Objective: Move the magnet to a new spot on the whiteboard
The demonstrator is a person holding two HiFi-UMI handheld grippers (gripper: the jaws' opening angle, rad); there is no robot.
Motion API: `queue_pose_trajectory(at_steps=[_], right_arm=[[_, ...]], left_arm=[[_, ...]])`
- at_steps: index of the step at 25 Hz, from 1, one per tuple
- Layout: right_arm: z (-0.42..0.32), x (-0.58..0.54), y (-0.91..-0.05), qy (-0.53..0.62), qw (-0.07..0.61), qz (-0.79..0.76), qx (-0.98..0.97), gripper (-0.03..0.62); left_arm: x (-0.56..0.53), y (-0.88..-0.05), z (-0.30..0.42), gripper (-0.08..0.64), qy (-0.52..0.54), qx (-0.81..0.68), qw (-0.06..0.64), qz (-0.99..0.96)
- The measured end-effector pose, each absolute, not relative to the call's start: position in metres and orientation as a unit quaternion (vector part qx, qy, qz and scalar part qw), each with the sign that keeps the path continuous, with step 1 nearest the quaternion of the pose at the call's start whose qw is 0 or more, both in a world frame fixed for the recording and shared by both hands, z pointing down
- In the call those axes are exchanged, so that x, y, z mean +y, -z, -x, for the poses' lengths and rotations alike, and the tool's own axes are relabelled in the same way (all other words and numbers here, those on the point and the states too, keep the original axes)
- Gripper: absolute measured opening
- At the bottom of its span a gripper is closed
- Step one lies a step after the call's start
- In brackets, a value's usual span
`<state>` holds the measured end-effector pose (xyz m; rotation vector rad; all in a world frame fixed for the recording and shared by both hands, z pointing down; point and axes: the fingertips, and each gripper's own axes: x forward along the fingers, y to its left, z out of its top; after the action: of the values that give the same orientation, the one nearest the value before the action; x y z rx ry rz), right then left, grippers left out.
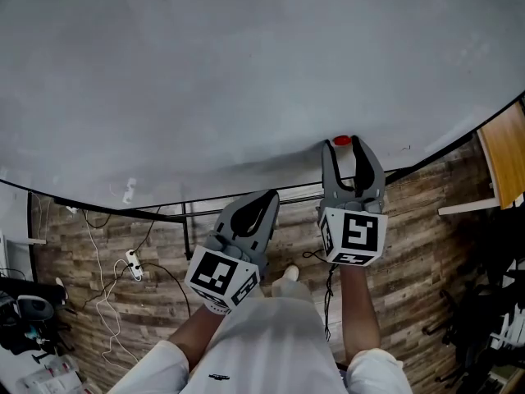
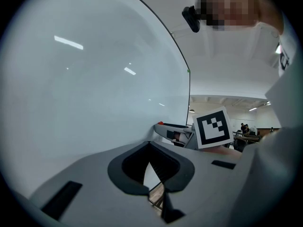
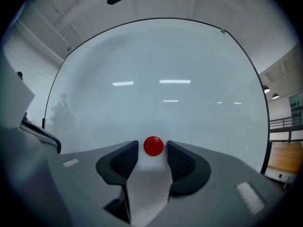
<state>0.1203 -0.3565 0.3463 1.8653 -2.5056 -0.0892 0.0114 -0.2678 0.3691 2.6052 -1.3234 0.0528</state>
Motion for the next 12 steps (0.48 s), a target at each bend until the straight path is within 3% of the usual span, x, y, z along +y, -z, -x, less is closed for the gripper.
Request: queue_pose_trajectory(at_steps=[5, 7, 12], right_arm=[[-0.1185, -0.3577, -0.3481, 0.033, 0.018, -0.600, -0.799, 0.188], [-0.1185, -0.3579, -0.3472, 0.039, 0.022, -0.603, -0.797, 0.132], [-0.1208, -0.3590, -0.3480, 0.041, 0.023, -0.607, -0.794, 0.132]], left_arm=[[-0.2659, -0.3693, -0.0108, 0.006, -0.019, -0.447, 0.110, -0.888], [-0.2653, -0.3674, -0.0106, 0.006, -0.018, -0.447, 0.109, -0.888], [-0.2646, -0.3674, -0.0109, 0.006, -0.020, -0.445, 0.107, -0.889]])
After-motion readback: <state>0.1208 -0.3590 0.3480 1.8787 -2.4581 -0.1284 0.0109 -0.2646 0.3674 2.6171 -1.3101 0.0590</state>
